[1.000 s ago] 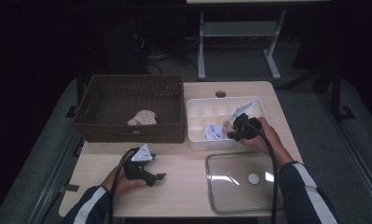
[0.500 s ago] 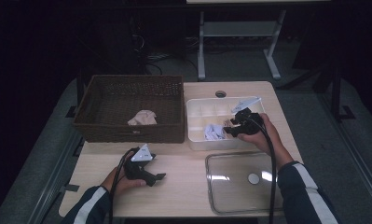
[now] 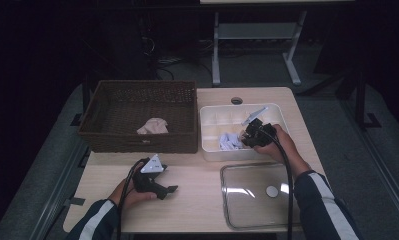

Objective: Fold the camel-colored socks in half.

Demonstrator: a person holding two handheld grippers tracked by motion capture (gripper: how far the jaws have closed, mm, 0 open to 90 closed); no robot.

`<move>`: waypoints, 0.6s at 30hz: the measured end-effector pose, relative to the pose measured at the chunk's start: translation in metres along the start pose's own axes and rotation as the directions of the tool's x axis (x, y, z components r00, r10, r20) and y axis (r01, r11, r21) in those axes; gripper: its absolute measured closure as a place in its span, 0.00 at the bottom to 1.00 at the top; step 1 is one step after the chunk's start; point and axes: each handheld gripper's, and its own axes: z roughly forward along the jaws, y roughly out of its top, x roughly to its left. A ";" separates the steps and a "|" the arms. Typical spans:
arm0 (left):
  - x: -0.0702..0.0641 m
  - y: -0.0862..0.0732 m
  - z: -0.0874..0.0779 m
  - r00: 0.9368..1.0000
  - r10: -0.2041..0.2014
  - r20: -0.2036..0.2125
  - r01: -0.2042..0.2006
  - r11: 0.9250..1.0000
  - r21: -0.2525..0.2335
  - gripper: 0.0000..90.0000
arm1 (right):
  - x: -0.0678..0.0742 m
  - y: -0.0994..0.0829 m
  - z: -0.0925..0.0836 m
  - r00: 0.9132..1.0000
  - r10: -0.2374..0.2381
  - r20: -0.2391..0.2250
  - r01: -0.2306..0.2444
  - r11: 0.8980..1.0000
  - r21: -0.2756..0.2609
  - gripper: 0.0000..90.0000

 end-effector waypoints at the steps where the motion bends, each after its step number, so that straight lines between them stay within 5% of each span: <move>1: 0.000 0.000 0.000 1.000 0.000 0.000 0.000 1.000 0.000 0.14 | 0.000 0.000 0.000 1.000 -0.001 -0.006 0.001 1.000 0.007 0.89; 8: 0.000 0.000 0.000 1.000 -0.002 0.000 0.002 1.000 0.001 0.14 | 0.002 0.000 0.009 1.000 0.009 -0.030 -0.007 0.998 0.056 0.89; 18: 0.000 0.000 0.000 1.000 -0.002 0.000 0.002 1.000 0.001 0.14 | -0.003 -0.004 -0.015 0.998 0.024 -0.050 -0.026 0.999 -0.038 0.68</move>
